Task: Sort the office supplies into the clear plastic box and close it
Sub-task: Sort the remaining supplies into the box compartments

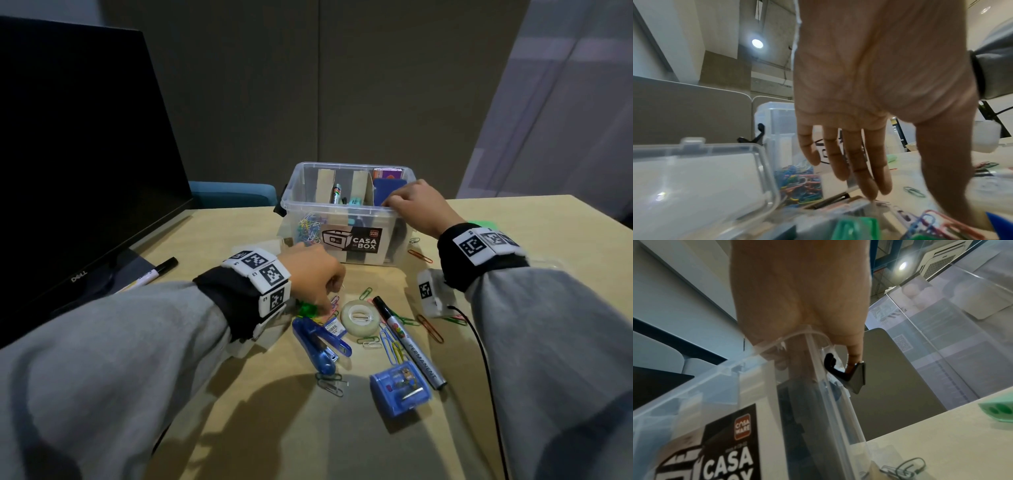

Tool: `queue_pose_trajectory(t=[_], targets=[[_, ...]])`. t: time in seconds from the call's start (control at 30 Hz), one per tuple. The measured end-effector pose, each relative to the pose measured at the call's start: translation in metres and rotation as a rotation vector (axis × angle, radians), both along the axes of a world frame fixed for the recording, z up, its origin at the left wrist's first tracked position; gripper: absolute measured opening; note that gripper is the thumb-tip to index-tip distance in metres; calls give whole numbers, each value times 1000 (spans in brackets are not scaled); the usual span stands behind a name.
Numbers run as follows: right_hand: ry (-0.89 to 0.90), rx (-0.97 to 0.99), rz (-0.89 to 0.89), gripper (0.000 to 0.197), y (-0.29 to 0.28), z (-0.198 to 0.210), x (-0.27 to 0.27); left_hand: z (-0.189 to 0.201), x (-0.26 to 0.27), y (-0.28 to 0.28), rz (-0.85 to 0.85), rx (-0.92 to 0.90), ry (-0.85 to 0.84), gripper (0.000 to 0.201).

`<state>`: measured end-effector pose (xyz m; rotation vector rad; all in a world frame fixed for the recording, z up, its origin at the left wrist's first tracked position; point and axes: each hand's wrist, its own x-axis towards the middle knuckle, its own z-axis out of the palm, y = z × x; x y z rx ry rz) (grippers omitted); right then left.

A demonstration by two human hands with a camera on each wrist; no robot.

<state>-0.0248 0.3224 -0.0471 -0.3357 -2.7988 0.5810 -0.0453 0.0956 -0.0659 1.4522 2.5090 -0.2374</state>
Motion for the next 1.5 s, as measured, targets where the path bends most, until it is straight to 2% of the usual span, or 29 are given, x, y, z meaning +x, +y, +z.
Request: queue_pose_trajectory(t=[0.07,0.13,0.27,0.47,0.73,0.97,1.1,1.17,1.27,1.33,1.43,1.5], targets=[[5,-2,2,38,0,0,0,-3,3,6,-15,-49,-22,47],[8,-3,2,38,1,-1,-1,-7,6,12,-15,-72,-12,50],[9,-2,-1,37,2,-3,-3,-8,10,19,42,-32,-36,41],[9,-15,6,38,2,-3,-2,-11,7,25,128,-10,-187,27],[4,-12,6,38,0,-1,-1,-14,6,19,95,2,-154,20],[8,-16,5,38,0,-2,-1,-2,0,8,135,253,-322,11],[16,-31,6,37,-1,-1,1,30,-12,-1,226,584,-518,5],[12,-20,10,37,-1,0,1,50,-22,-4,271,749,-558,5],[14,-25,9,35,0,-1,2,71,-41,-4,346,936,-486,6],[16,-28,6,34,-1,-1,2,75,-54,-1,401,1002,-360,7],[14,-34,2,34,-1,-2,2,71,-68,6,468,984,-159,1],[9,-31,3,34,-1,-2,2,65,-76,13,486,895,-73,3]])
